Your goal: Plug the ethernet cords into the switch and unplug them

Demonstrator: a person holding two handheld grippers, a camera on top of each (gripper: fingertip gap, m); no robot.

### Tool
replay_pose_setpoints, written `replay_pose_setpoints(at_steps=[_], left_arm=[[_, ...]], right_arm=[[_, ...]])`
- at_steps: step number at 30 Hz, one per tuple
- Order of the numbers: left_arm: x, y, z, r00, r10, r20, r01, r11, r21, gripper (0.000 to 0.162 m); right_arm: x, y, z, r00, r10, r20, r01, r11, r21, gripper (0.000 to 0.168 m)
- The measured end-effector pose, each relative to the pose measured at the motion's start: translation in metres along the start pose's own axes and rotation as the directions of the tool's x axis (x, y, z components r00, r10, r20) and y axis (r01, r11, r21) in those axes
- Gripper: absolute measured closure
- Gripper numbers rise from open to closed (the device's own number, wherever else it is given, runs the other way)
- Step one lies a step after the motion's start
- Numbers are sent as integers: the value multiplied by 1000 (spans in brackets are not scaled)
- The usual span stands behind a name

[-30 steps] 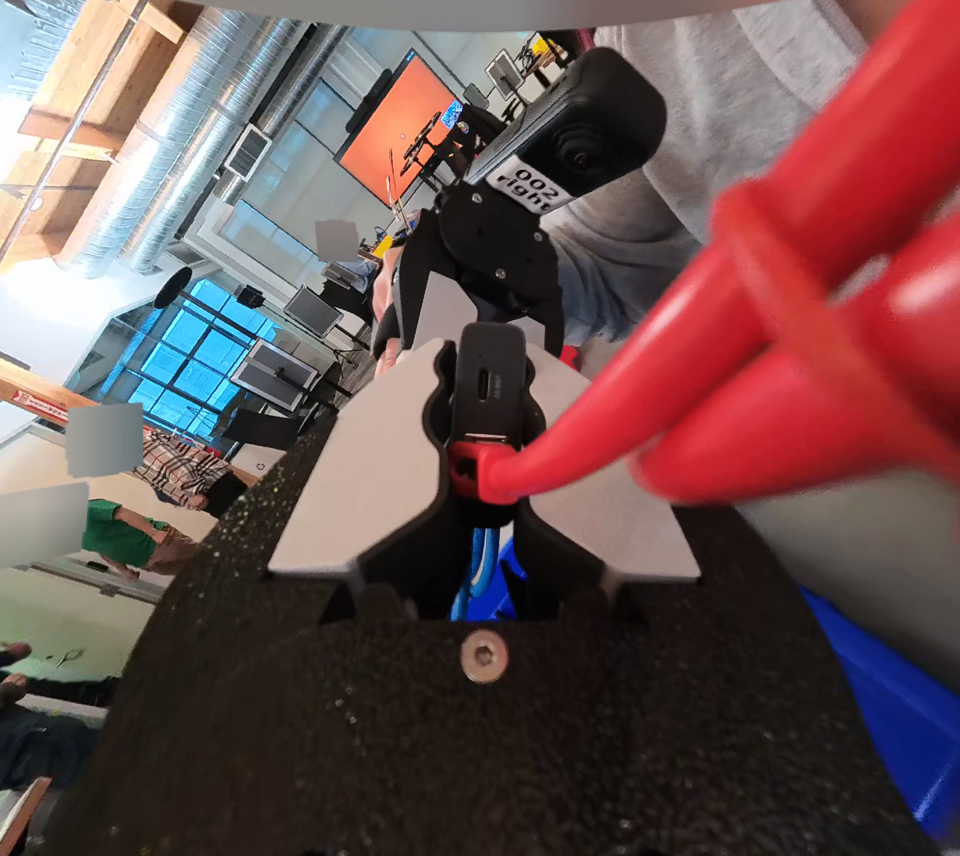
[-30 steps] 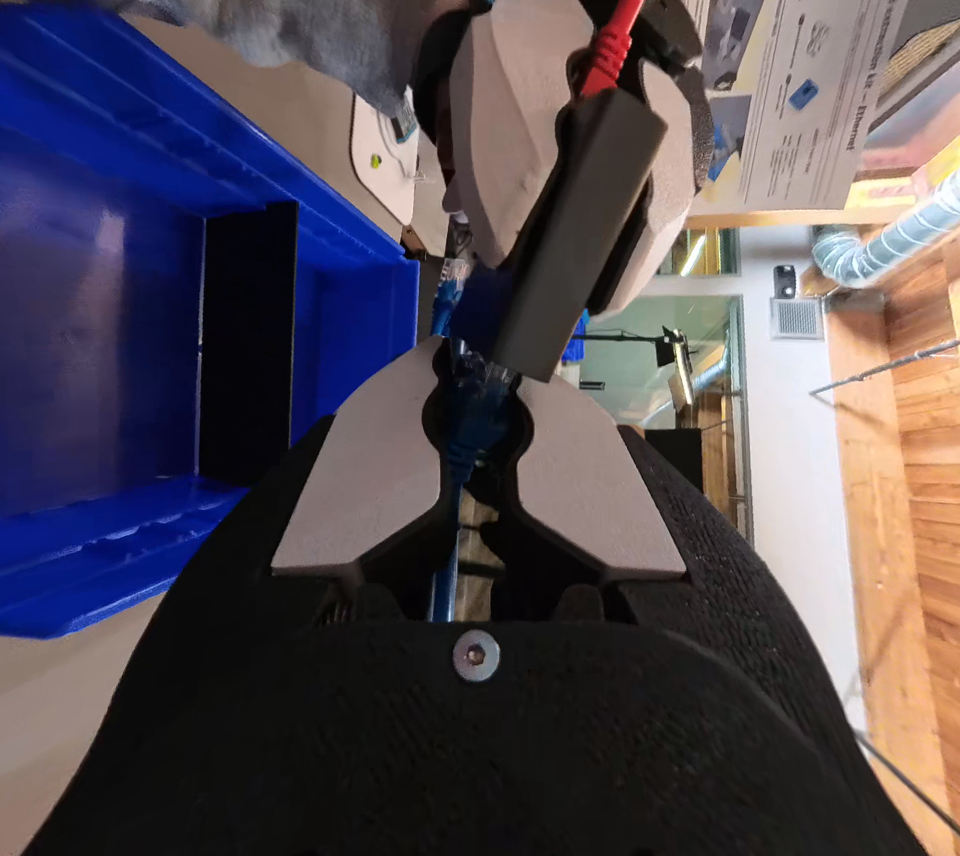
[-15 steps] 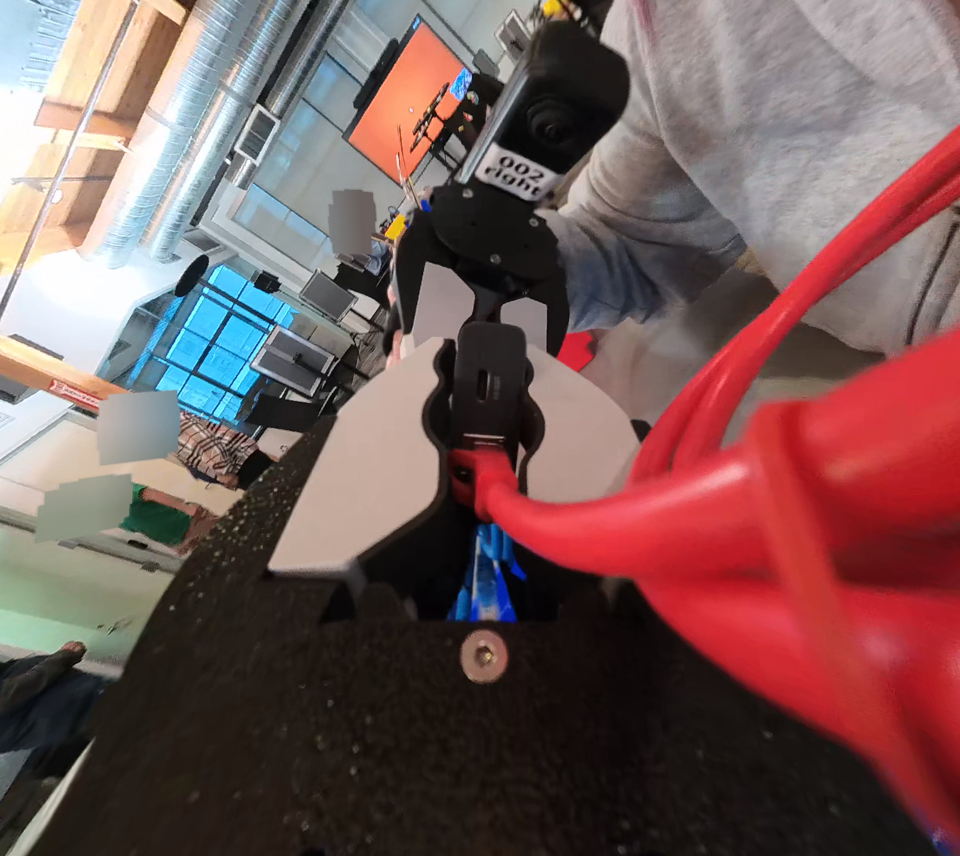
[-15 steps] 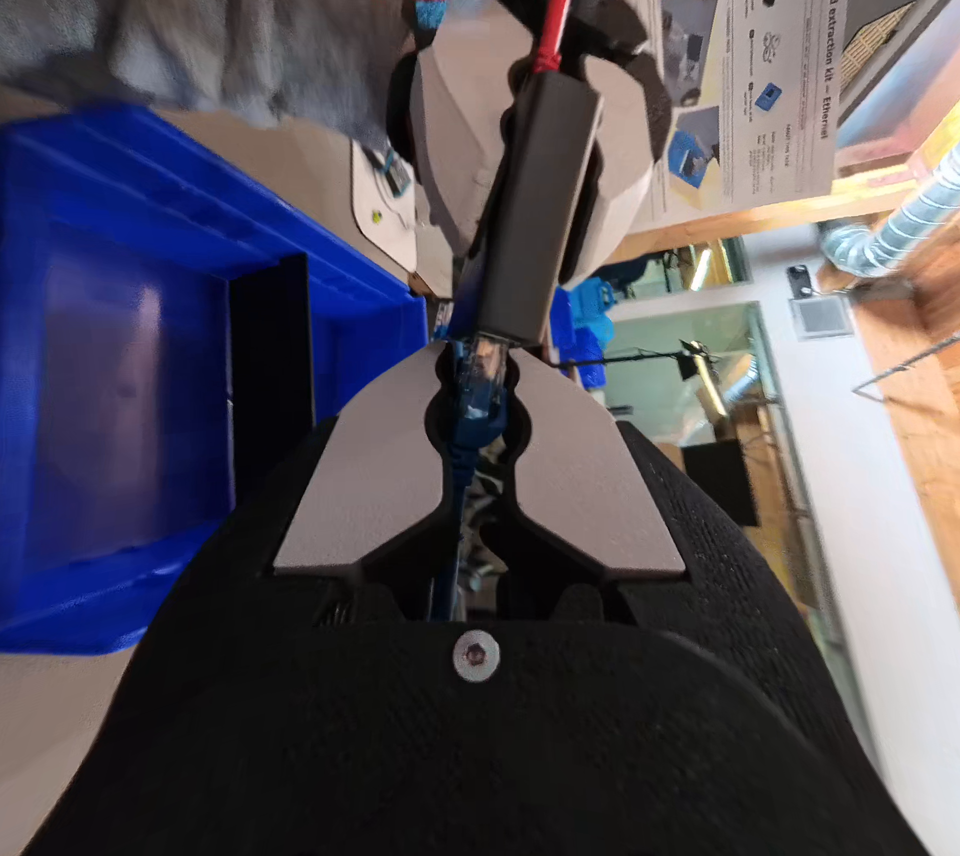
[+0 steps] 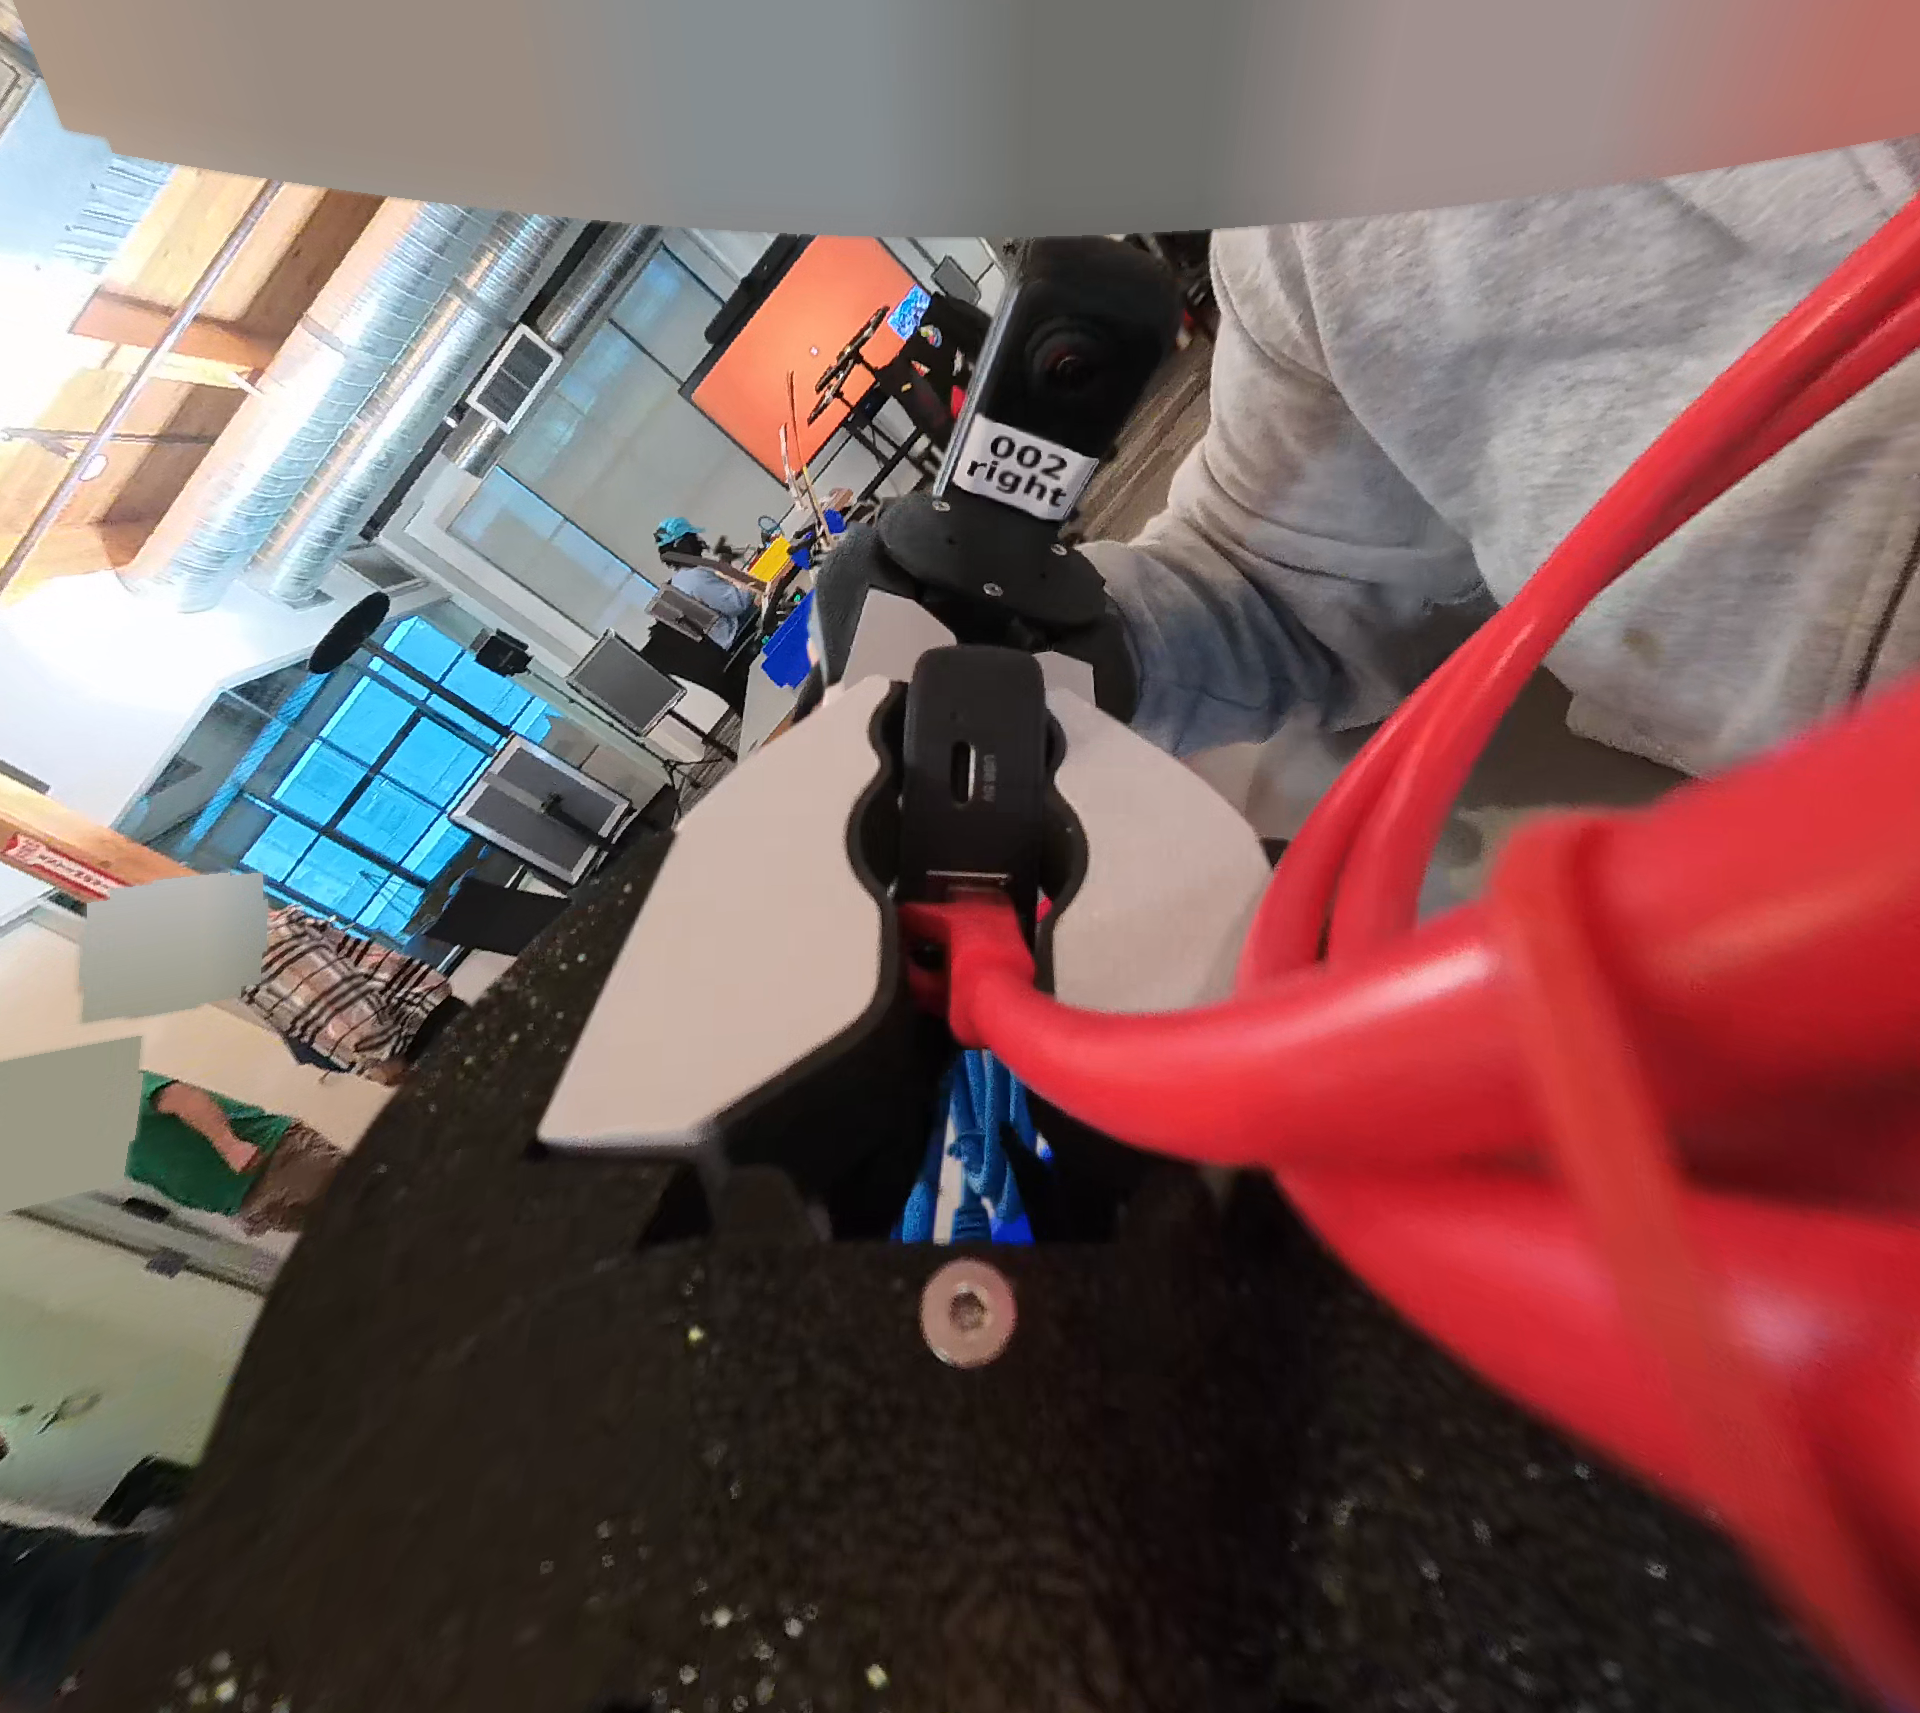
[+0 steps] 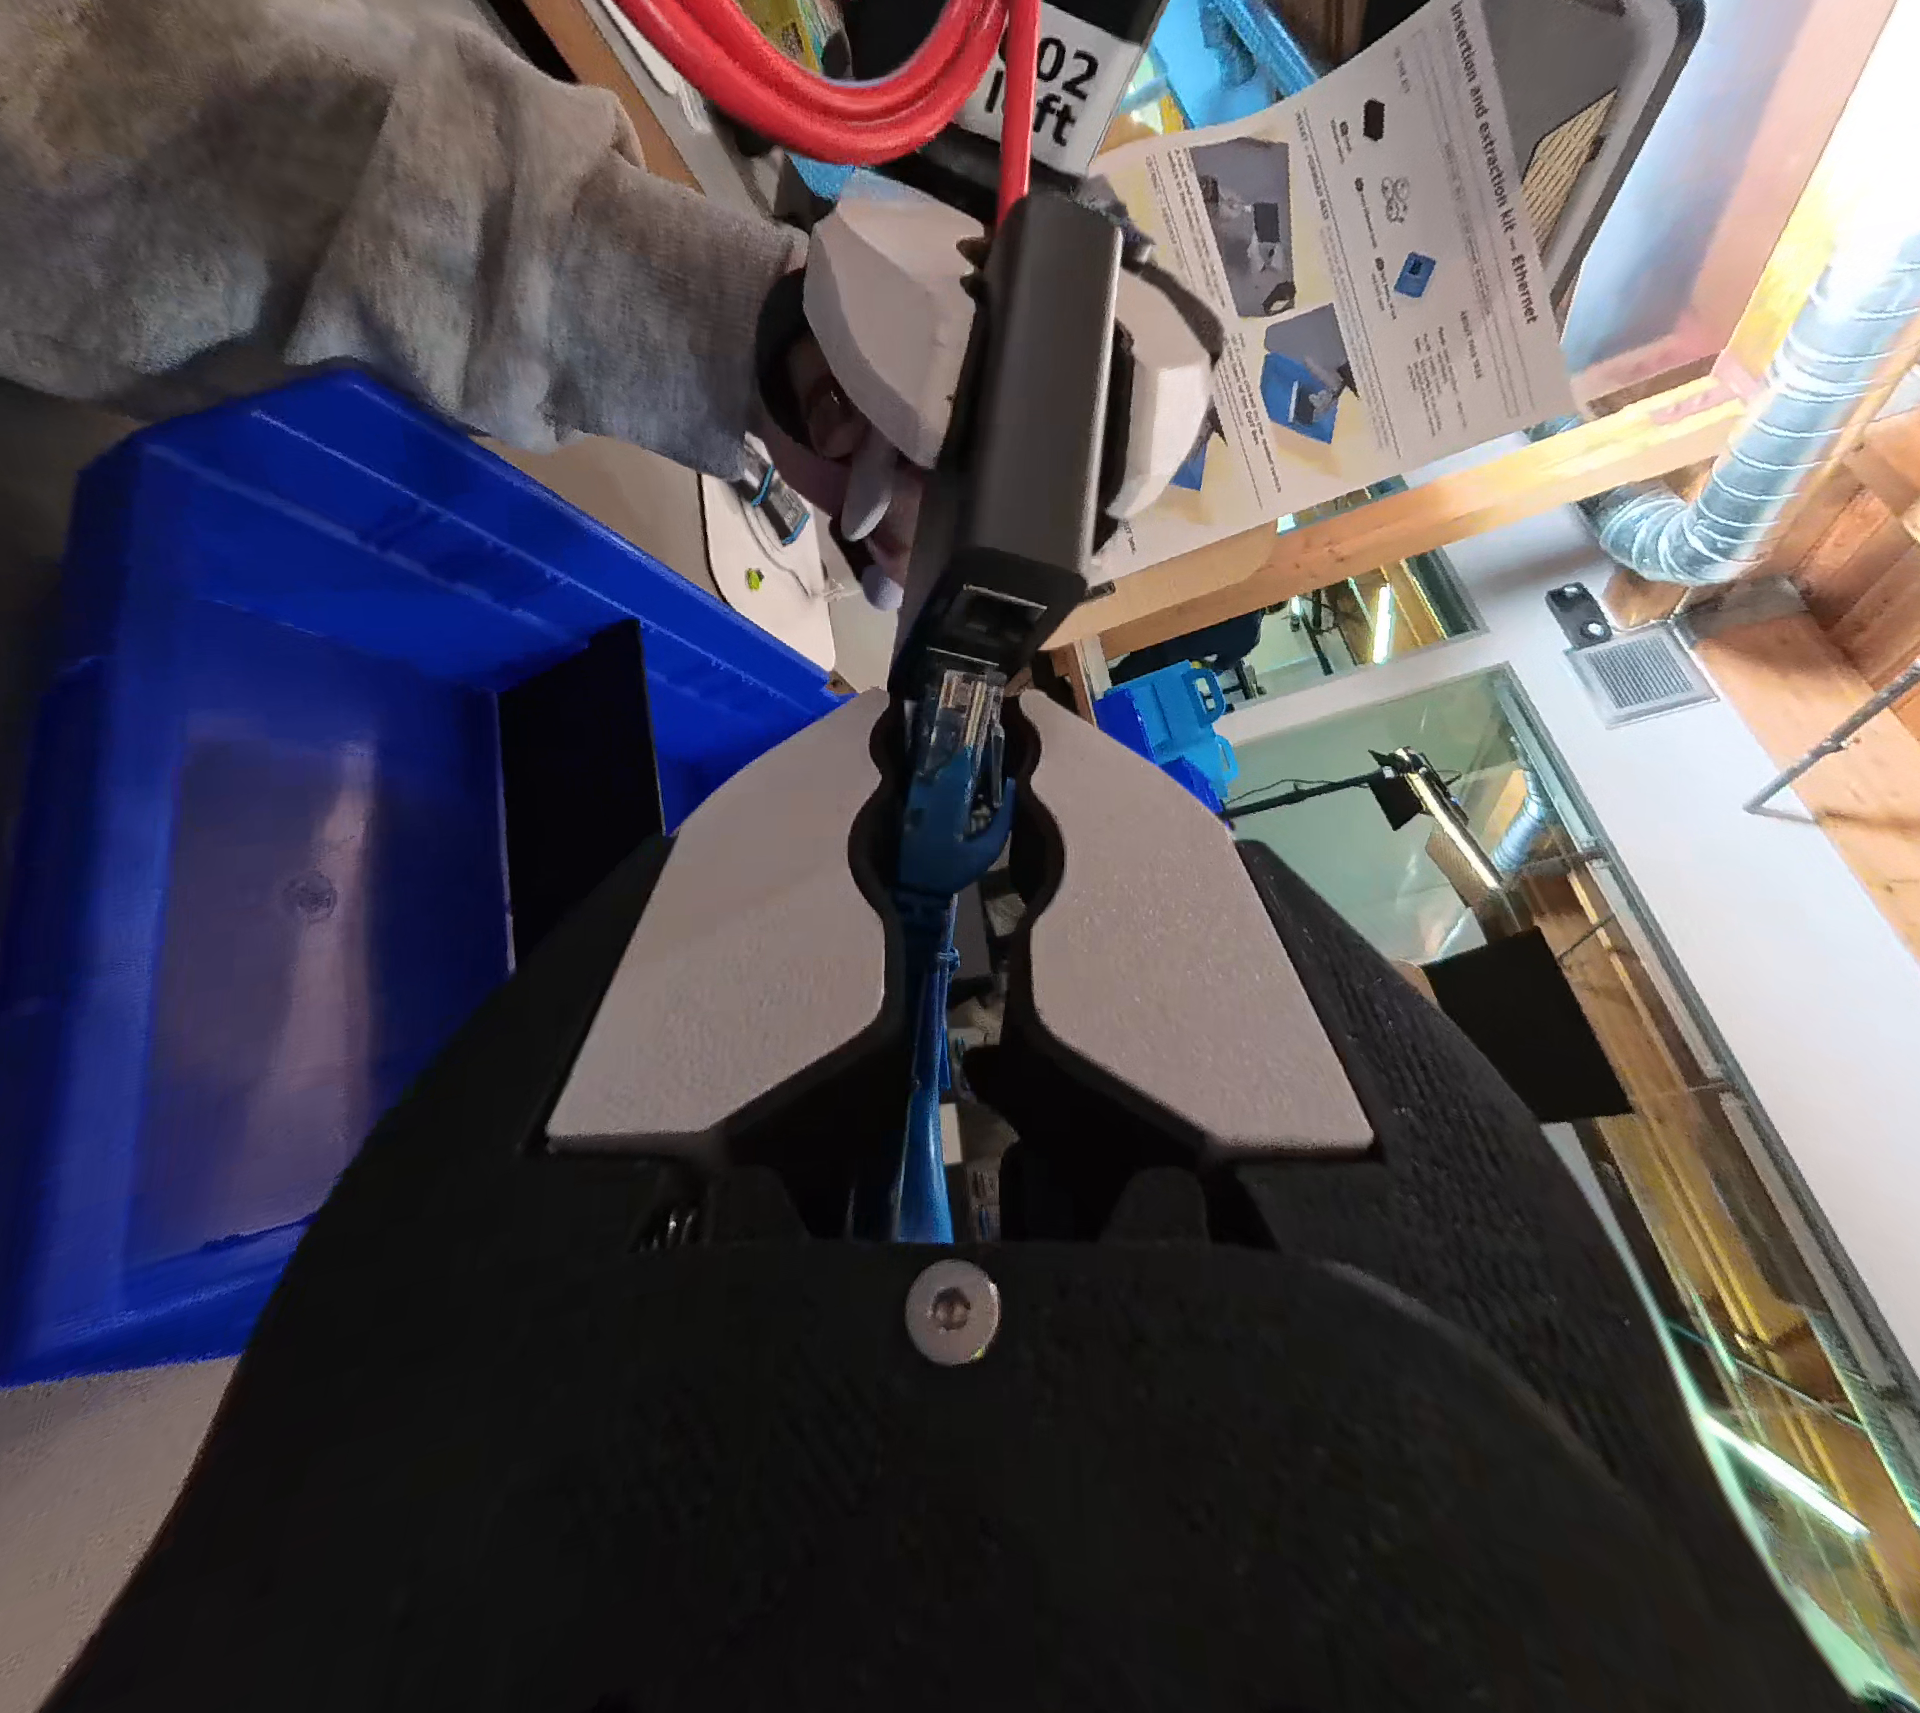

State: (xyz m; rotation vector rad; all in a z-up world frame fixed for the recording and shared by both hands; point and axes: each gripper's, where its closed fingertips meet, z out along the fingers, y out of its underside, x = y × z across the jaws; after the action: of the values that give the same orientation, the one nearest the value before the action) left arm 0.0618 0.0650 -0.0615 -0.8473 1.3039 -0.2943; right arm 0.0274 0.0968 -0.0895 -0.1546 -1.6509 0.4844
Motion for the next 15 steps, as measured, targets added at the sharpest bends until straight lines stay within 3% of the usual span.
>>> replay_pose_setpoints(at_steps=[9,15], left_arm=[[-11,-4,-10,997,-77,31,72,986,149,140],[-29,-5,-32,982,-145,119,111,960,258,141]], right_arm=[[10,-5,-7,997,-5,-74,3,1000,-20,153],[17,-15,-24,988,36,-148,-14,989,150,155]])
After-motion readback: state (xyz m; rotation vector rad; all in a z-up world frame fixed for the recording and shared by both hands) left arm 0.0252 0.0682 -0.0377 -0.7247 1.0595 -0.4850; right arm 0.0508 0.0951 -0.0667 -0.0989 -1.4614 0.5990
